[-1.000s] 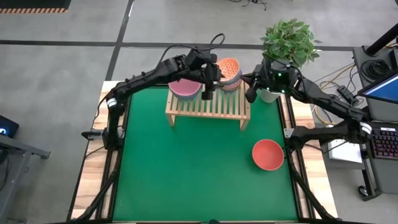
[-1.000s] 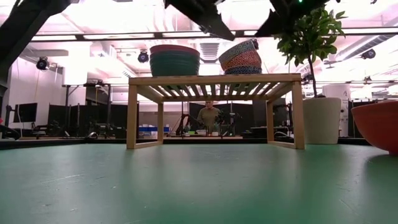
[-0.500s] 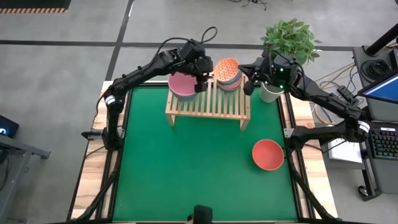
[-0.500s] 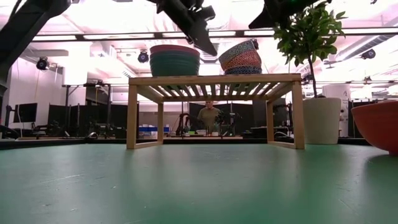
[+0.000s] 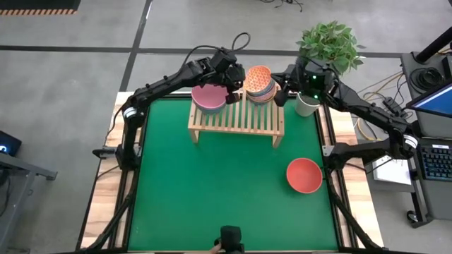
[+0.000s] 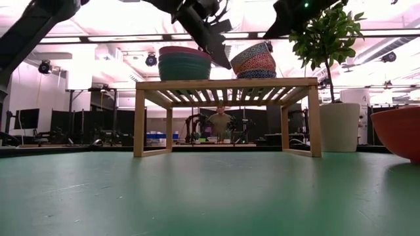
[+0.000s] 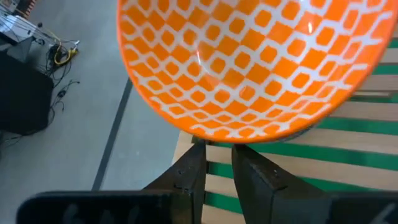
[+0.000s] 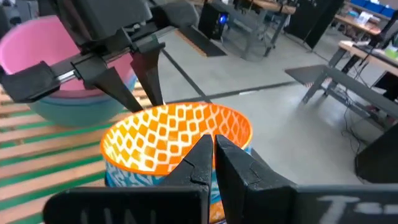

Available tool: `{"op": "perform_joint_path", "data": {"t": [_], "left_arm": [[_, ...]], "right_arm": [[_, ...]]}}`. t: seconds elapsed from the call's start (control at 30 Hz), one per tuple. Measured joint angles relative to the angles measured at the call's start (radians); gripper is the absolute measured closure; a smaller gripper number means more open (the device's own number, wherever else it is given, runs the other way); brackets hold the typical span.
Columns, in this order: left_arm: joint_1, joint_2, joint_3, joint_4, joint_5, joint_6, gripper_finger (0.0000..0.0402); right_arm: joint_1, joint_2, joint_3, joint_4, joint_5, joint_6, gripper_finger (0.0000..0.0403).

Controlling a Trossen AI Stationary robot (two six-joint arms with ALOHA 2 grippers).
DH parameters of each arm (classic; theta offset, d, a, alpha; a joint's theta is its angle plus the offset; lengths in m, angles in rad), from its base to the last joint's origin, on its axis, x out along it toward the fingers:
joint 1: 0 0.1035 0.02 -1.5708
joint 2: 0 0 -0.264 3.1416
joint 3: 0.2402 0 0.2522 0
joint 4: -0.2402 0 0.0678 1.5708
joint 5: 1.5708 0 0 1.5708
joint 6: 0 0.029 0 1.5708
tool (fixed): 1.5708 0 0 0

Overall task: Place and stack bowls onto a shelf
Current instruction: Adjust the stacked patterned bowls on the shelf

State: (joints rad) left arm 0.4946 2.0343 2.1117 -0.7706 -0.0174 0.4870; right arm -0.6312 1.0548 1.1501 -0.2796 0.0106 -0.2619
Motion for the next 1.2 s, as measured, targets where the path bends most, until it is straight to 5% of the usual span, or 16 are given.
{"op": "perform_joint_path", "data": {"t": [1.2], "left_arm": [[-0.016,0.016,0.003,0.091,0.116,-0.027,0.0359]], "right_arm": [[0.000,0.010,-0.001,-0.110,0.016,0.045,0.0394]]}}
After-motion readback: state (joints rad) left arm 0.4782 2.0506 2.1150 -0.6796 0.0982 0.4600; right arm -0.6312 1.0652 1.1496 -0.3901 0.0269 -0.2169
